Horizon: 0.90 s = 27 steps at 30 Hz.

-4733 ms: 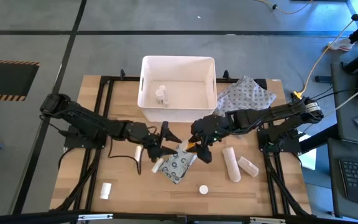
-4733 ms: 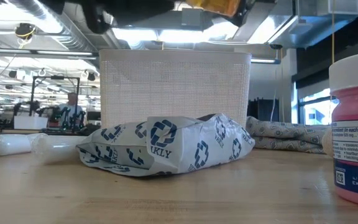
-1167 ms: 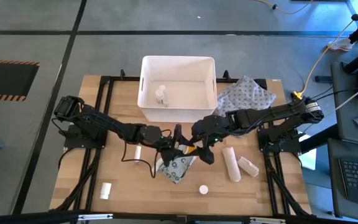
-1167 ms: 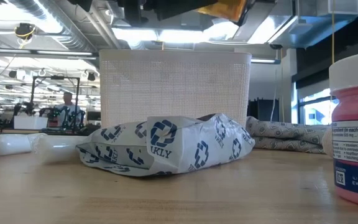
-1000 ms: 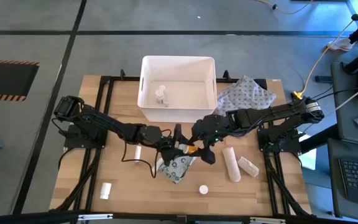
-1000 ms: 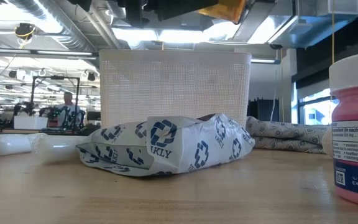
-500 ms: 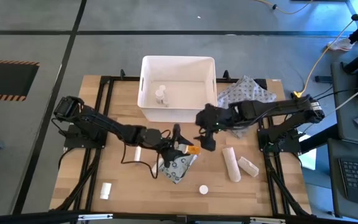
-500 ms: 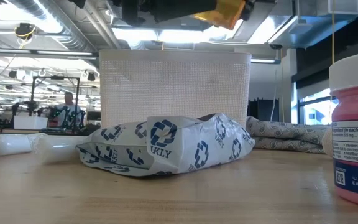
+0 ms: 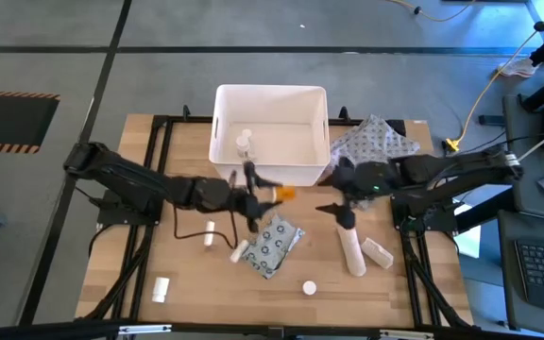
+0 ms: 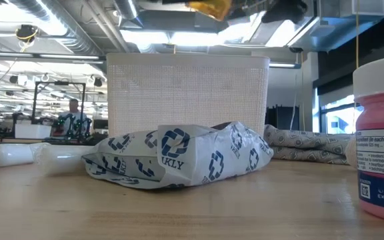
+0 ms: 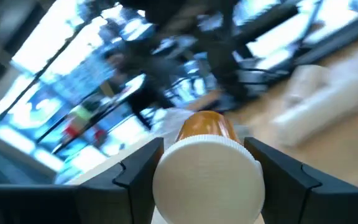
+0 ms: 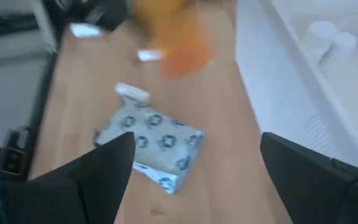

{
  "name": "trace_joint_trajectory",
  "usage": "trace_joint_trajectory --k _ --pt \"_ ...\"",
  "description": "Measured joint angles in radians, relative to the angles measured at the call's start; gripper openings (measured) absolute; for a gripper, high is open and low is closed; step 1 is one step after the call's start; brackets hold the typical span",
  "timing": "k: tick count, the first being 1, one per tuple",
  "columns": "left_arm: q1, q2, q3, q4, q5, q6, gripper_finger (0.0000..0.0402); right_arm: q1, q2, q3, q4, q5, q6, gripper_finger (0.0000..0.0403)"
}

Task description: Pick & place medical supplies in basket/bin

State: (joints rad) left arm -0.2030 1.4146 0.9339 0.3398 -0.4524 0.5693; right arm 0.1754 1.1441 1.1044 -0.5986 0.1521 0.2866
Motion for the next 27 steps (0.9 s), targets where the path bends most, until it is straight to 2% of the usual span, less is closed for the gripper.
trace_joint_trajectory --k 4,7,11,18,23,27 --pt "0.051 -0.065 0.045 -0.062 -0.109 -0.071 0.021 0.044 -0.132 -0.176 0.115 -0.001 0.026 0.0347" --pt "0.107 -0.089 0.122 -0.182 -0.116 -0.115 0.021 0.075 -0.219 -0.29 0.178 0.006 0.038 0.0347" --pt "0.203 -0.081 0.258 -0.399 -0.04 -0.221 0.021 0.105 -0.311 -0.42 0.269 0.045 0.077 0.0347" --pt "0.388 -0.019 0.45 -0.686 0.166 -0.4 0.021 0.121 -0.396 -0.593 0.363 0.049 0.131 0.0347" --pt "0.51 0.068 0.516 -0.793 0.282 -0.497 0.021 0.12 -0.408 -0.657 0.38 0.056 0.1 0.0347" --pt "0.584 0.154 0.537 -0.821 0.316 -0.512 0.021 0.119 -0.408 -0.673 0.422 0.092 0.058 0.0347"
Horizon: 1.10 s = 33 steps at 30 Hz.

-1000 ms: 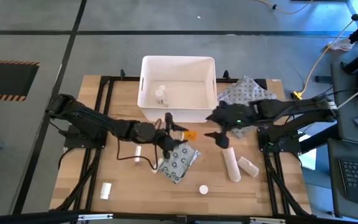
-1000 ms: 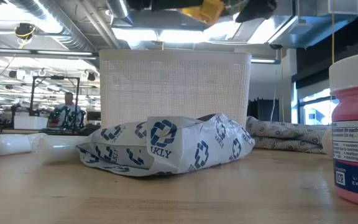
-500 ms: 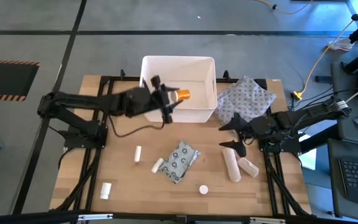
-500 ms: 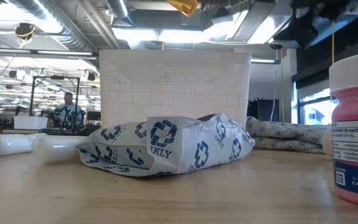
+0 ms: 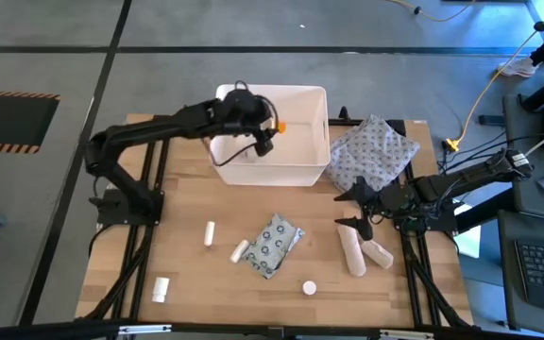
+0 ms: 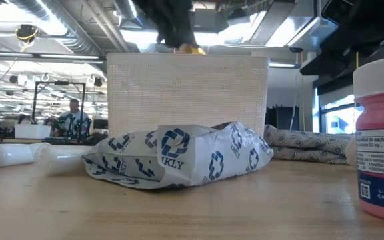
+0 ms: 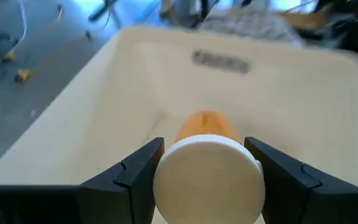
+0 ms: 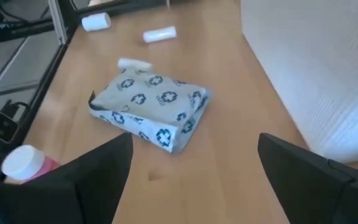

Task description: Pick & place medical supplies in basket/bin

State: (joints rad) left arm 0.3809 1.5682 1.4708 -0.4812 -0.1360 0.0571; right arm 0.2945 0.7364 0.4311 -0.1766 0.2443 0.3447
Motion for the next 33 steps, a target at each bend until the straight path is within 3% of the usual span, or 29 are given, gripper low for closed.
trace_joint_trajectory --k 12,24,33 --pt "0.139 0.181 0.0 -0.147 0.069 -0.045 0.021 0.001 0.0 0.0 0.002 0.0 -0.018 0.0347" --pt "0.166 0.332 0.001 -0.228 0.103 -0.029 0.021 0.001 0.001 0.0 0.001 0.0 -0.036 0.0347" --pt "0.165 0.365 0.0 -0.258 0.102 -0.021 0.021 0.001 0.001 0.0 0.001 0.0 -0.036 0.0347"
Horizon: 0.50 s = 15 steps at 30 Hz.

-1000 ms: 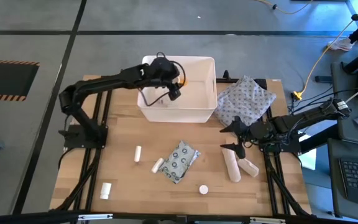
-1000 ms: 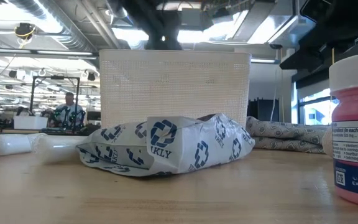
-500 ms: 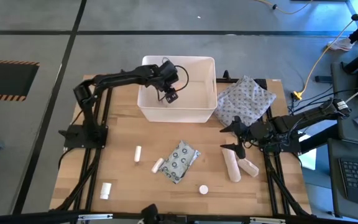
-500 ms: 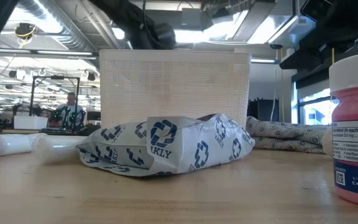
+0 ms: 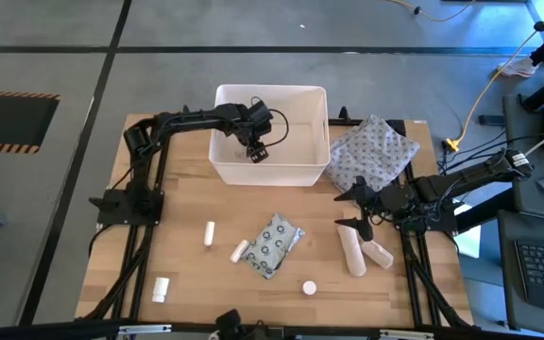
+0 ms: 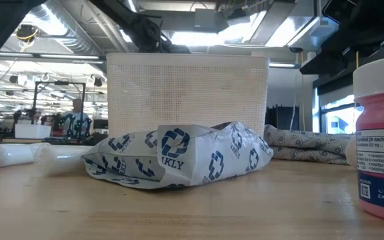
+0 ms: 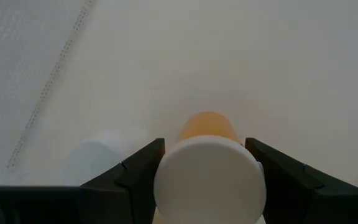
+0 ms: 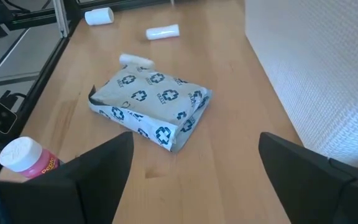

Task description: Pick & place medical supplies in basket/bin

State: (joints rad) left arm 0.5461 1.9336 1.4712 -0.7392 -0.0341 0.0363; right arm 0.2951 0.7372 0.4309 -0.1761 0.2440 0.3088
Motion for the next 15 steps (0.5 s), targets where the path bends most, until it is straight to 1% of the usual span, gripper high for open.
trace_joint_trajectory --k 5,11,15 --pt "0.0 -0.001 0.0 -0.005 0.0 0.008 0.0217 0.0 0.0 0.0 0.0 0.0 0.0 0.0347" --pt "-0.001 -0.001 0.0 0.017 -0.003 0.063 0.0233 0.0 0.0 0.0 0.0 0.0 0.0 0.0347" --pt "-0.001 -0.001 0.0 0.017 -0.003 0.064 0.0234 0.0 0.0 0.0 0.0 0.0 0.0 0.0347"
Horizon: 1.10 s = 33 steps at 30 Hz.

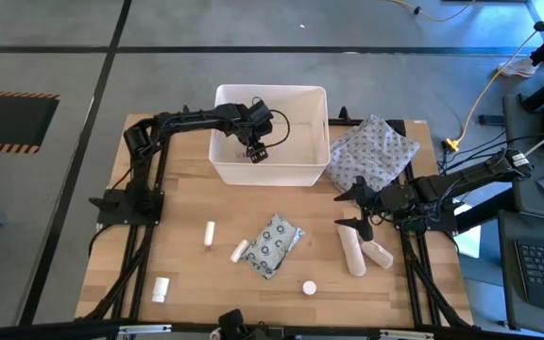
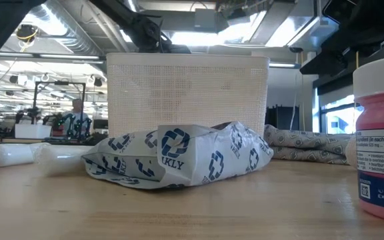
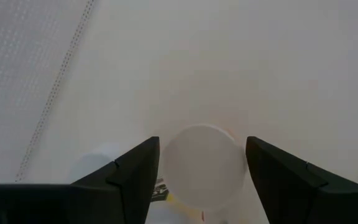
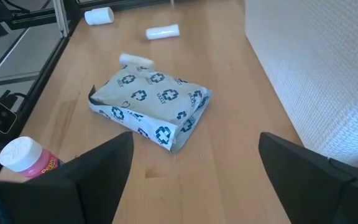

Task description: Pick & place medical supplies in basket/bin

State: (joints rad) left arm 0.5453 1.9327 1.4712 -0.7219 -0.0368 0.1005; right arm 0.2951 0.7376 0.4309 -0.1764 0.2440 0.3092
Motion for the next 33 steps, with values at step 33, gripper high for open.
trace_joint_trajectory --k 33 --pt "-0.182 -0.403 0.111 0.282 0.118 0.114 0.0229 0.0 0.0 0.0 -0.056 -0.008 0.025 0.0347"
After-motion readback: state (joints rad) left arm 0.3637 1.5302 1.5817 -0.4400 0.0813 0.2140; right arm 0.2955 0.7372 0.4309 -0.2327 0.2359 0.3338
